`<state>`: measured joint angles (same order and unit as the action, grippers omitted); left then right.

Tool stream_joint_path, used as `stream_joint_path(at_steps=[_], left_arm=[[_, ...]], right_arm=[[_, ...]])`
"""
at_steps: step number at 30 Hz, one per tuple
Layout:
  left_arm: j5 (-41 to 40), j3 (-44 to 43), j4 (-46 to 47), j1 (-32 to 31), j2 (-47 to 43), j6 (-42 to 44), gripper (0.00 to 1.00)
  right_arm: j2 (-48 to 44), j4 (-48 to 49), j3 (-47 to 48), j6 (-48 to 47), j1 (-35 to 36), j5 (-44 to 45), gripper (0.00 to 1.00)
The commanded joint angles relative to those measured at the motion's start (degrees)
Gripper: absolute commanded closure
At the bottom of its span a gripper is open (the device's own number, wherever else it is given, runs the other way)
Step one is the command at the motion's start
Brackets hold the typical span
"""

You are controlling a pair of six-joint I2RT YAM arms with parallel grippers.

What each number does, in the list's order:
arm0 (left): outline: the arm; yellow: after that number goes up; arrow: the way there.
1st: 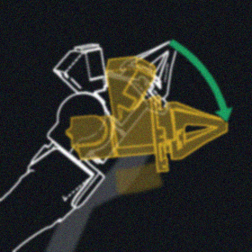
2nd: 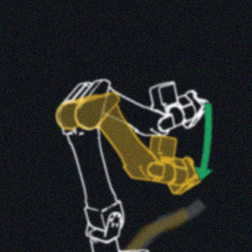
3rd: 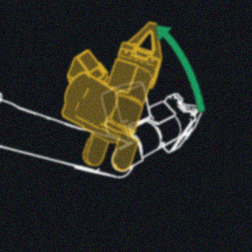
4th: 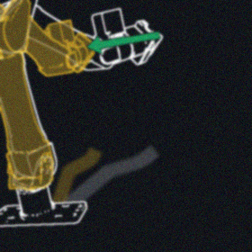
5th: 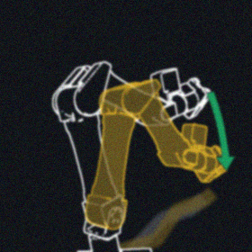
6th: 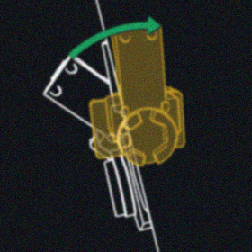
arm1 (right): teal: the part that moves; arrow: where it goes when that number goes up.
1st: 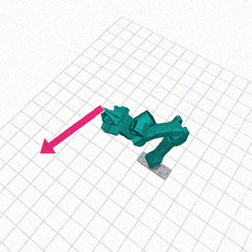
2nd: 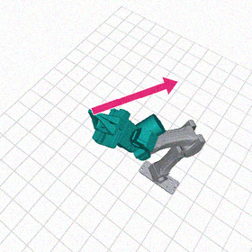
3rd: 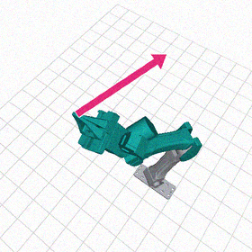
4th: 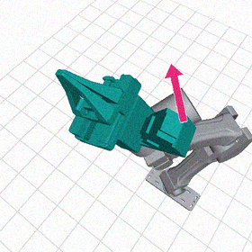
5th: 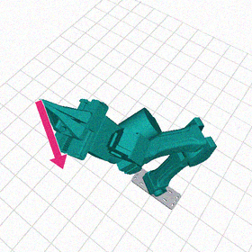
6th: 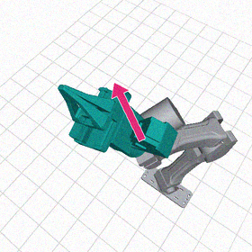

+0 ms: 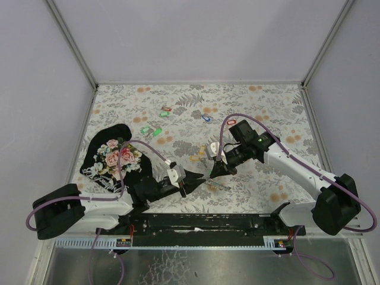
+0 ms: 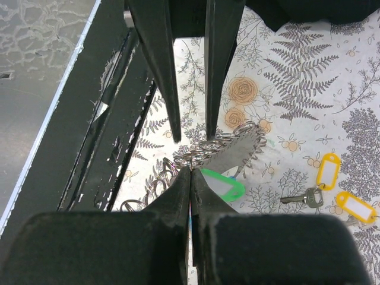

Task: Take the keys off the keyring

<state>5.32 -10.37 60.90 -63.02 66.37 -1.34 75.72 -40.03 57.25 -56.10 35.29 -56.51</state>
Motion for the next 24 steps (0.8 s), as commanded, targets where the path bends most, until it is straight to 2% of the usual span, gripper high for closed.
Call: stream_joint_path(at_steps=[1, 6, 12, 18, 24], left_arm=[[-5.43, 2.82, 3.39, -1.07, -5.30, -1.20, 0.78], [-8.10, 3.95, -1.58, -4.08, -10.45, -6.48, 0.85], [-14.62, 4.91, -4.12, -13.48, -10.39, -9.11, 0.87], [-21.02, 4.39, 0.40, -18.91, -0.80, -7.34, 0.79], [-29.48, 2.75, 13.29, -19.26, 11.86, -4.41, 0.72]], right_arm=[[-1.98, 0.69, 2.08, 1.14, -0.31, -2.26, 1.00], [-1.90, 1.20, 2.09, 1.80, -0.31, -2.11, 1.00], [-1.81, 1.51, 2.08, 2.30, -0.31, -2.21, 1.00], [-1.96, 2.33, 2.21, 3.65, -0.31, -2.17, 1.00], [-2.16, 2.85, 2.22, 4.63, -0.30, -2.55, 1.00]])
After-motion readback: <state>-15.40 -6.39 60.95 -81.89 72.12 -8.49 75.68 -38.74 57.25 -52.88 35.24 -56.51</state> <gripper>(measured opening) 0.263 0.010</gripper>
